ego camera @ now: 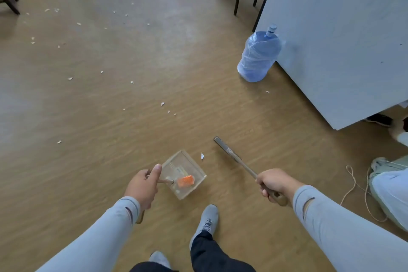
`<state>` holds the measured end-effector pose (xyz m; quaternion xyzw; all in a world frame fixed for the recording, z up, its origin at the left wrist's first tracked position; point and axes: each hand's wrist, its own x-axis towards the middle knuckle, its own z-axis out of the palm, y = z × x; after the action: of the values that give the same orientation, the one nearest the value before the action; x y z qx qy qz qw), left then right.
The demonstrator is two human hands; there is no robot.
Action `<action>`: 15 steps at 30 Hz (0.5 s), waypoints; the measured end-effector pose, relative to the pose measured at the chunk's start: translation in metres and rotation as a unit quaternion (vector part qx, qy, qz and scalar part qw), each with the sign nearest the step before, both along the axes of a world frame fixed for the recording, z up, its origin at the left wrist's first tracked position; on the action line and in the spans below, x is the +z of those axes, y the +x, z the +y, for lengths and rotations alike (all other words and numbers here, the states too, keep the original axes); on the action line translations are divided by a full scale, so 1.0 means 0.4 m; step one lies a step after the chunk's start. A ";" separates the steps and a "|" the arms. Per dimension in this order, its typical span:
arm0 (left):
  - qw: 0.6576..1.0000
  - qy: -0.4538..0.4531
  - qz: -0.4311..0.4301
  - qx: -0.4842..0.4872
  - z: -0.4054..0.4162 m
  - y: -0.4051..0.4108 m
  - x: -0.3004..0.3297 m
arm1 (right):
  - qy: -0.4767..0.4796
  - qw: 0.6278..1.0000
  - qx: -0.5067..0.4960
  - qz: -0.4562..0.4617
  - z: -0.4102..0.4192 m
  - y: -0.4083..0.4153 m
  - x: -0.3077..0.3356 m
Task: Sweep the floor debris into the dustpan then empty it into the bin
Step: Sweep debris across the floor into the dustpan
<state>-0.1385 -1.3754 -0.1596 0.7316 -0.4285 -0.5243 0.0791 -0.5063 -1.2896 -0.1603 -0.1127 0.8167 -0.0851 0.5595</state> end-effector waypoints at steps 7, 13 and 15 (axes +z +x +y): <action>0.999 0.031 -0.016 -0.014 -0.069 -0.060 -0.118 | -0.005 0.998 0.062 0.002 -0.108 0.048 -0.085; 0.998 0.039 -0.019 -0.036 -0.125 -0.116 -0.145 | 0.014 0.985 0.161 -0.053 -0.087 0.107 -0.044; 0.998 0.044 -0.013 -0.036 -0.134 -0.122 -0.142 | 0.021 0.987 0.137 -0.079 -0.094 0.060 -0.005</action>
<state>-0.1872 -1.4291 -0.2163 0.7253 -0.4321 -0.5354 0.0222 -0.4823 -1.3274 -0.1622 -0.2045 0.7485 0.0004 0.6308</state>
